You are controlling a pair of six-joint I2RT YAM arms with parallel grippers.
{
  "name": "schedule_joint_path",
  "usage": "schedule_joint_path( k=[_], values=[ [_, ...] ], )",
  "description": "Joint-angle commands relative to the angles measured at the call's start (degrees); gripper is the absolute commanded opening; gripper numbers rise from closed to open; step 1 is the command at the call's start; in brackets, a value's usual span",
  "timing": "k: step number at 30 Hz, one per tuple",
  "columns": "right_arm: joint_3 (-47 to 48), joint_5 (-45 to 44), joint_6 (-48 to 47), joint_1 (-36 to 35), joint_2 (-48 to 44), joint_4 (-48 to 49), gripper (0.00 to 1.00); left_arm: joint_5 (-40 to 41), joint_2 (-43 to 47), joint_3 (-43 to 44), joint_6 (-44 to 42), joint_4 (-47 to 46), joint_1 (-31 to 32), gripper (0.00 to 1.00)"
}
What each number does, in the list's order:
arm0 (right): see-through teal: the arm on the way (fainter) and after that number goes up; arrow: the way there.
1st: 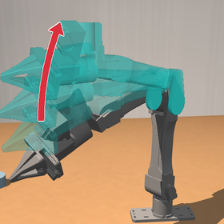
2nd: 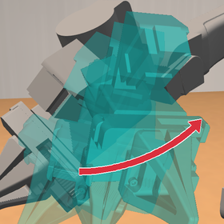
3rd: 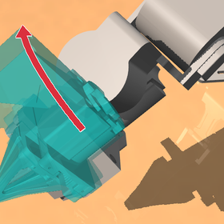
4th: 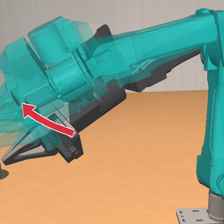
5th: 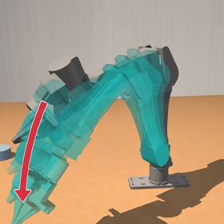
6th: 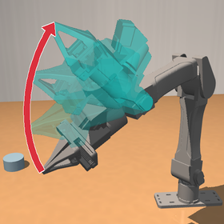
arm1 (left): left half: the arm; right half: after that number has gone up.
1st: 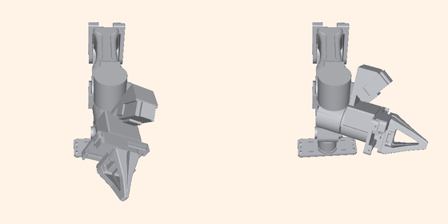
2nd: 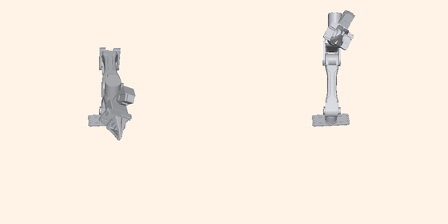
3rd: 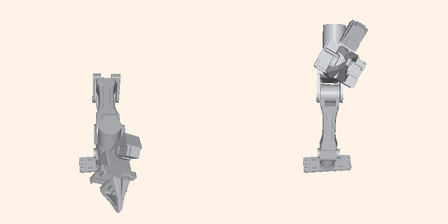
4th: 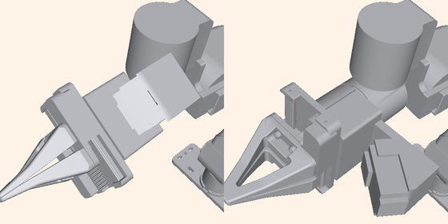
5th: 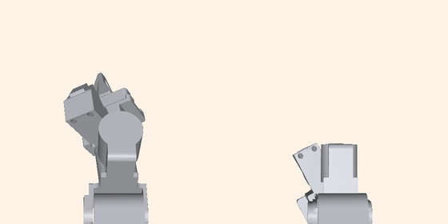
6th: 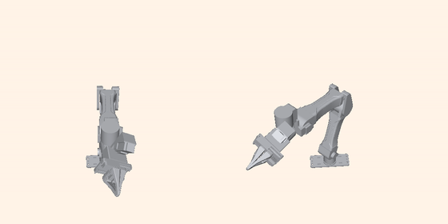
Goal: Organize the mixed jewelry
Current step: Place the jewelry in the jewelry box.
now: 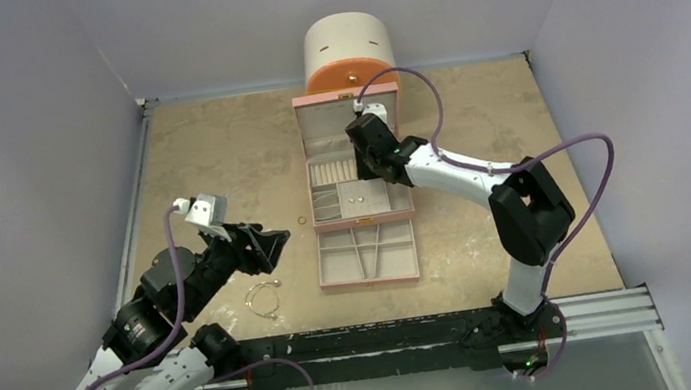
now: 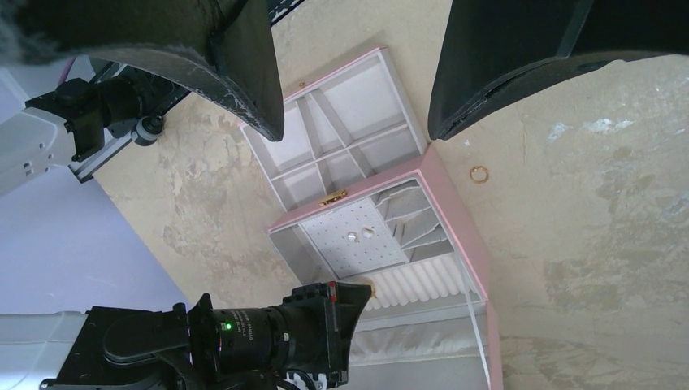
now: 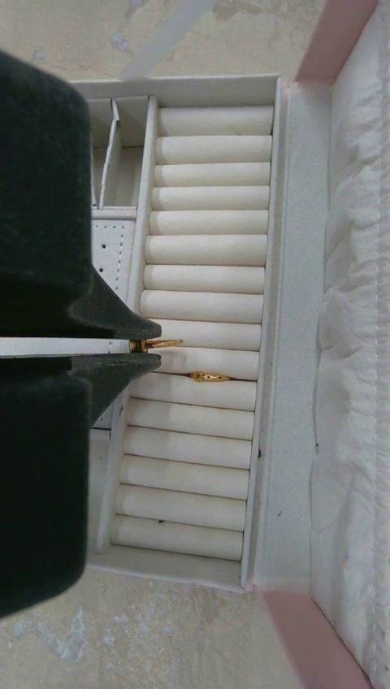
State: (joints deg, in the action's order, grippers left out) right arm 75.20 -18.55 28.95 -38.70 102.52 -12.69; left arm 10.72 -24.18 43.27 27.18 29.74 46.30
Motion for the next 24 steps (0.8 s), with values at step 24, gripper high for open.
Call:
schedule_joint_path(
  k=[24],
  values=[
    [5.03,-4.46,1.99,0.7,8.15,1.7,0.0,0.57,-0.24,0.26,-1.16,-1.39,0.16,0.65]
  ],
)
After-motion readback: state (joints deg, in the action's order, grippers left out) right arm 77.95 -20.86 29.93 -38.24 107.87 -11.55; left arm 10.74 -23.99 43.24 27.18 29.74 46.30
